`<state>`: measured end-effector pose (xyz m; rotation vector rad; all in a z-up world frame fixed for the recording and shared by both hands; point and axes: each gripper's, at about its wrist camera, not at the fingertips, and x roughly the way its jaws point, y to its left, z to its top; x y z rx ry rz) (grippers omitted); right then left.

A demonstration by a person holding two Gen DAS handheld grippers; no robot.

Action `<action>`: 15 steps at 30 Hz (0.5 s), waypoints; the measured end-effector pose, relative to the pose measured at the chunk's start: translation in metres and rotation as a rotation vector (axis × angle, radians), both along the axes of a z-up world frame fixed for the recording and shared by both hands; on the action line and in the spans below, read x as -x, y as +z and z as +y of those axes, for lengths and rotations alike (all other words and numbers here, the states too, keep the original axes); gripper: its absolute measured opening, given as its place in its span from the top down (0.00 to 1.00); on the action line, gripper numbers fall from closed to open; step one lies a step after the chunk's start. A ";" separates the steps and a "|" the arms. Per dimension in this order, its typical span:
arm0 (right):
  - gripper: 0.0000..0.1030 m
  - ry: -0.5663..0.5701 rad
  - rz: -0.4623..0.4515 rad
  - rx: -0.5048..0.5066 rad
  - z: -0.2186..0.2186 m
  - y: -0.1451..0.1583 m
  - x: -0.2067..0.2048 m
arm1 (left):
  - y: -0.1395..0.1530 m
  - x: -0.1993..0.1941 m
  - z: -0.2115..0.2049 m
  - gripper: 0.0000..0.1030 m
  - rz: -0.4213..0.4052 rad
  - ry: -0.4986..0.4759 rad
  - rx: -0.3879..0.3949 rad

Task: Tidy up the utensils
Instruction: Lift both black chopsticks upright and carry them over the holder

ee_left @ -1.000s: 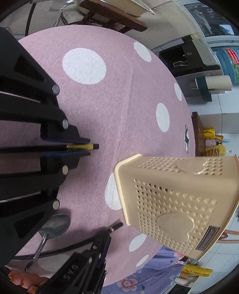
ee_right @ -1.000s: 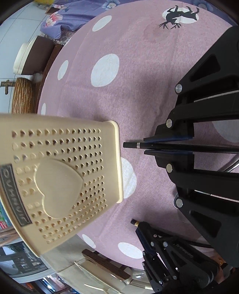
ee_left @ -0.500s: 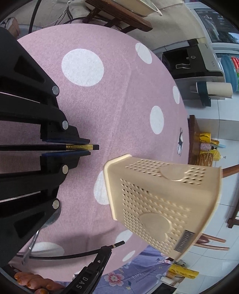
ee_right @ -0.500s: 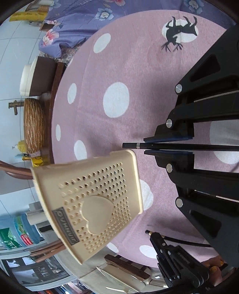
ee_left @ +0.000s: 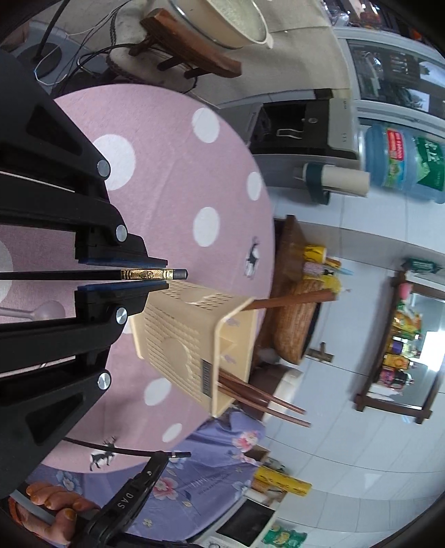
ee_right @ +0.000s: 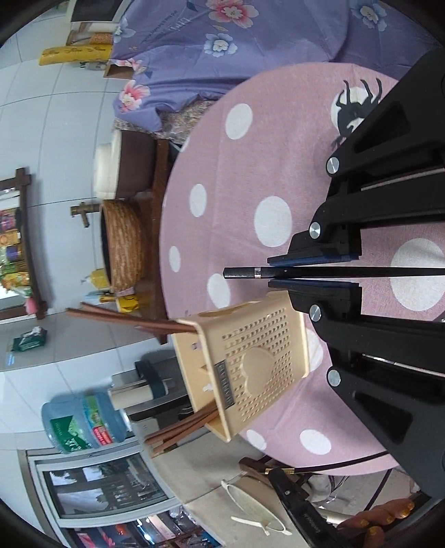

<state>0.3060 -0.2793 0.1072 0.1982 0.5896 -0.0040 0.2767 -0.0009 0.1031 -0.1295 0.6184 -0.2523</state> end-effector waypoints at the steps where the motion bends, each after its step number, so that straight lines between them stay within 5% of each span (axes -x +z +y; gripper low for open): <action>1: 0.92 0.004 -0.014 0.000 0.000 0.006 0.004 | 0.005 0.001 0.001 0.92 -0.012 0.001 0.003; 15: 0.92 0.027 -0.098 0.001 0.000 0.047 0.030 | 0.034 0.012 0.001 0.92 -0.095 -0.003 0.015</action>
